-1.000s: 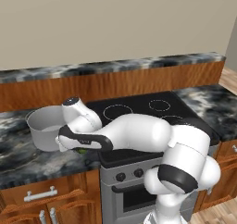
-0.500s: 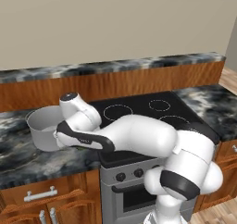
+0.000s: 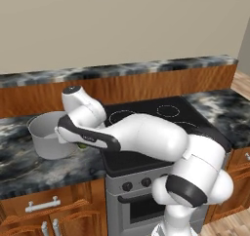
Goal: Turn on the sink faucet. Then move the avocado from the counter to the sink. Turn off the sink. Move the vegetable from the sink to the pot next to the stove. Finally move the pot to the rear left burner.
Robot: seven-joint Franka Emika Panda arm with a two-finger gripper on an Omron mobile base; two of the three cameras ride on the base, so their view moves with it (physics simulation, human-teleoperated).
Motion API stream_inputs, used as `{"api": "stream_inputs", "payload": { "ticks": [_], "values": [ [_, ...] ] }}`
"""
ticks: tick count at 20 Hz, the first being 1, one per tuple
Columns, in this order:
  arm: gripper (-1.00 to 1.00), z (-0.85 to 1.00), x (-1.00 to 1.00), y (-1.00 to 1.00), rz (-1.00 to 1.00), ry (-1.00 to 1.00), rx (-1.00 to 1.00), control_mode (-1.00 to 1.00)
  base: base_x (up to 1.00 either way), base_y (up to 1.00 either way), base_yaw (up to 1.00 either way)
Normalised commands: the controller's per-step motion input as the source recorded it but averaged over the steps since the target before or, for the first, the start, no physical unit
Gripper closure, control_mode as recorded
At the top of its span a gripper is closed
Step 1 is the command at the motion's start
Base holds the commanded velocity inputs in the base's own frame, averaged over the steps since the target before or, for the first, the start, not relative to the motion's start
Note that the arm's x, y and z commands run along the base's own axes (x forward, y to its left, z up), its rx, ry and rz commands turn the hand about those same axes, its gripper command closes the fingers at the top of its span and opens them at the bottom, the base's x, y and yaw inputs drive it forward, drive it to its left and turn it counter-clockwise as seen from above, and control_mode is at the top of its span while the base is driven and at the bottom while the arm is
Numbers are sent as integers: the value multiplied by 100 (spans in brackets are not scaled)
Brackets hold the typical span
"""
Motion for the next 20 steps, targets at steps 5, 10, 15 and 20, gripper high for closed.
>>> {"api": "stream_inputs", "payload": {
  "ticks": [5, 10, 15, 20],
  "values": [
    [100, 0, 5, -2, 0, 0, 0, -100, 0, 0, 0],
    [100, 0, 13, -10, 0, 0, 0, -100, 0, 0, 0],
    [100, 4, 9, 0, 0, -2, -4, -100, 0, 0, 0],
    [100, 9, 9, 0, 0, -5, -5, -100, 0, 0, 0]
  ]
}}
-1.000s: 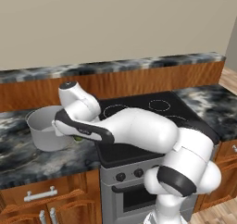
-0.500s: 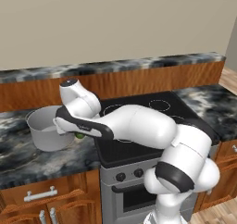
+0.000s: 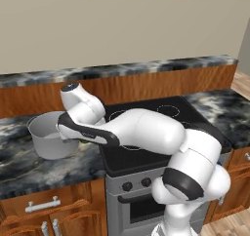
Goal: Turn on the sink faucet. Then move the avocado from the counter to the sink. Turn off the sink. Move the vegetable from the sink to the pot next to the stove. Finally move the pot to the rear left burner.
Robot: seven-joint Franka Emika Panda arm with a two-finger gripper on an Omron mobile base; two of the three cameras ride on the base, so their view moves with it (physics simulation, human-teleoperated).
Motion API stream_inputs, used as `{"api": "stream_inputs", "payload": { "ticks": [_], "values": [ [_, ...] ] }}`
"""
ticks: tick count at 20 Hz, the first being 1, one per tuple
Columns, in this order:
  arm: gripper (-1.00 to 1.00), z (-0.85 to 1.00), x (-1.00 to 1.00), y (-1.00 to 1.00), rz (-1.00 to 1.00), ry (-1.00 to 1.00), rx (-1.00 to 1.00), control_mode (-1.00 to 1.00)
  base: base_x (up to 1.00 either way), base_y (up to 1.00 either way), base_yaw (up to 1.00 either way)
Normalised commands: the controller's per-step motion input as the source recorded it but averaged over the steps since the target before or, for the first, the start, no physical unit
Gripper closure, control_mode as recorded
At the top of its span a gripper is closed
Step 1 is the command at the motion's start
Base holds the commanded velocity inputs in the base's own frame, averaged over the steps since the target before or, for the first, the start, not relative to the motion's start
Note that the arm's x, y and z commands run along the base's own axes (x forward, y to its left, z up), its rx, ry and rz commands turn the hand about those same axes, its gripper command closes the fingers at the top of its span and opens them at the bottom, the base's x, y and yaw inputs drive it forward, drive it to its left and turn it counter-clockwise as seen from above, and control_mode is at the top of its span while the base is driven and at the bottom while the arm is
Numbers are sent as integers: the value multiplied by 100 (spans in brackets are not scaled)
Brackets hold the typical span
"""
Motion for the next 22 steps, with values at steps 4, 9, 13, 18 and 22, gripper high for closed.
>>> {"api": "stream_inputs", "payload": {
  "ticks": [4, 9, 13, 18, 22],
  "values": [
    [100, 20, 11, 0, 0, -2, -3, -100, 0, 0, 0],
    [100, 22, 16, 0, 0, -1, -2, -100, 0, 0, 0],
    [100, 16, 23, 0, 0, 0, -2, -100, 0, 0, 0],
    [100, 9, 31, 7, 0, 0, -3, -100, 0, 0, 0],
    [100, 2, 29, 14, 0, 0, -4, -100, 0, 0, 0]
  ]
}}
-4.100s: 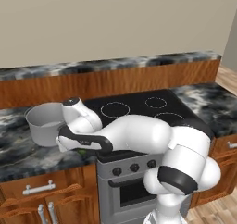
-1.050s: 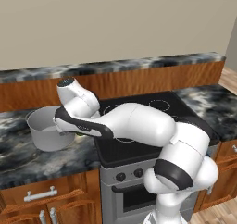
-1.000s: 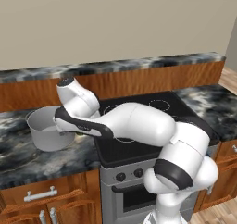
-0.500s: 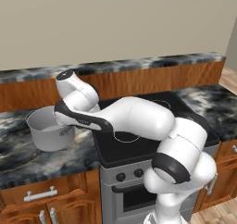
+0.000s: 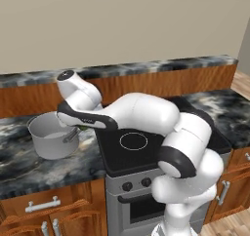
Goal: Turn on the sink faucet. Then move the avocado from the counter to the sink. Turn off the sink. Move the vegetable from the sink to the pot next to the stove. Finally move the pot to the rear left burner.
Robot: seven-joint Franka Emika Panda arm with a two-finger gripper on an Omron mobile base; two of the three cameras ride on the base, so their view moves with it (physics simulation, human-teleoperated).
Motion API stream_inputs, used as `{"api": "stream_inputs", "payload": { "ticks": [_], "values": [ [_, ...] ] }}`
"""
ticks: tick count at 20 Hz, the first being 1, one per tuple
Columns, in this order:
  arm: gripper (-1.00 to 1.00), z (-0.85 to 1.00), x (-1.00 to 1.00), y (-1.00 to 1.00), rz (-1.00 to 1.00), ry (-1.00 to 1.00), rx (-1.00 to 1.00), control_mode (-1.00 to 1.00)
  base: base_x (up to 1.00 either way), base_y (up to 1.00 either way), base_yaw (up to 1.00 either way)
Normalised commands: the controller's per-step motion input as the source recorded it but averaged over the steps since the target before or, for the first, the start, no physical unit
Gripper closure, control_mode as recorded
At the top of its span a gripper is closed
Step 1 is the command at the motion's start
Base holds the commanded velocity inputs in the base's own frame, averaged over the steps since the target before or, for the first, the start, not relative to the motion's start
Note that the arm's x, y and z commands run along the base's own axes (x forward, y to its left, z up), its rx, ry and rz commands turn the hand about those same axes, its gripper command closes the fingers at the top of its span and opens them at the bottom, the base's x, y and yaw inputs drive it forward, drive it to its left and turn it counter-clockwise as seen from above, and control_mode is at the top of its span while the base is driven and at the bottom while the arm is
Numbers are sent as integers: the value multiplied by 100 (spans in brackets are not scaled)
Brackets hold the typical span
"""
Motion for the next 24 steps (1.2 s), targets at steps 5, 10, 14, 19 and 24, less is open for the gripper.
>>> {"api": "stream_inputs", "payload": {
  "ticks": [5, 10, 14, 19, 24],
  "values": [
    [100, 0, 21, 19, 0, 0, -4, -100, 0, 0, 0],
    [100, 0, 13, 20, 0, -1, -3, -100, 0, 0, 0],
    [100, 0, 15, 16, 0, -1, -2, -100, 0, 0, 0],
    [100, 0, 15, 7, 0, 0, 0, -100, 0, 0, 0],
    [100, 0, 12, 5, 0, 0, 0, -100, 0, 0, 0]
  ]
}}
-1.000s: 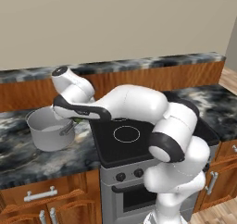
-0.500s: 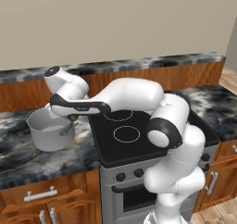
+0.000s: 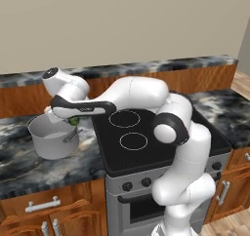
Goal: Turn on the sink faucet. Then move the avocado from the counter to the sink. Turn off the sink. Move the vegetable from the sink to the pot next to the stove. Finally move the pot to the rear left burner.
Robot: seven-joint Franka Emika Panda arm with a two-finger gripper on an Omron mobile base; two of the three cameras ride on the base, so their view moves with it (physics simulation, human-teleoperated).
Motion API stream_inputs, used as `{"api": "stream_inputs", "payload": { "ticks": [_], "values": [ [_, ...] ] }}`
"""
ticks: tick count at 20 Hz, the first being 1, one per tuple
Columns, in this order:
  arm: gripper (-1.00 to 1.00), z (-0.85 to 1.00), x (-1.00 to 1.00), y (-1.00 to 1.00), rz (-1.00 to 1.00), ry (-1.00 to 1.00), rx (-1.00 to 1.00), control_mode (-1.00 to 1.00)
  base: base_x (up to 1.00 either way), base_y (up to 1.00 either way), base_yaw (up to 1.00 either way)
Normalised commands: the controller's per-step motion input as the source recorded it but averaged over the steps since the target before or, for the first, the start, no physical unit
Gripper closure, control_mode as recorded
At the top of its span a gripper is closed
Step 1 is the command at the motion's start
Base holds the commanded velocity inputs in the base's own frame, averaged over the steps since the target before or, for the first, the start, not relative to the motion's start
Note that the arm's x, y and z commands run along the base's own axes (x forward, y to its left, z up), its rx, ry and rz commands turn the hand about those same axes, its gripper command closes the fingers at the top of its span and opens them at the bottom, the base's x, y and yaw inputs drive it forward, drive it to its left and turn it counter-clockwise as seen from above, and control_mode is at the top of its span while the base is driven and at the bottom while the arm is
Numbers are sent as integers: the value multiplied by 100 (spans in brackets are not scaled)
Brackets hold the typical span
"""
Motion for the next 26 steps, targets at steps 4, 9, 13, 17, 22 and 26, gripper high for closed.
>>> {"api": "stream_inputs", "payload": {
  "ticks": [4, 9, 13, 17, 22, 26],
  "values": [
    [100, 0, 13, 11, 0, 0, 0, -100, 0, 0, 0],
    [100, 0, 14, 13, 0, 0, 0, -100, 0, 0, 0],
    [100, 0, 10, 5, 0, 0, 0, -100, 0, 0, 0],
    [100, 0, 8, 0, 0, 0, 0, -100, 0, 0, 0],
    [100, 0, 8, 0, 0, 0, 0, -100, 0, 0, 0],
    [100, 0, 9, 0, 0, 0, 0, -100, 0, 0, 0]
  ]
}}
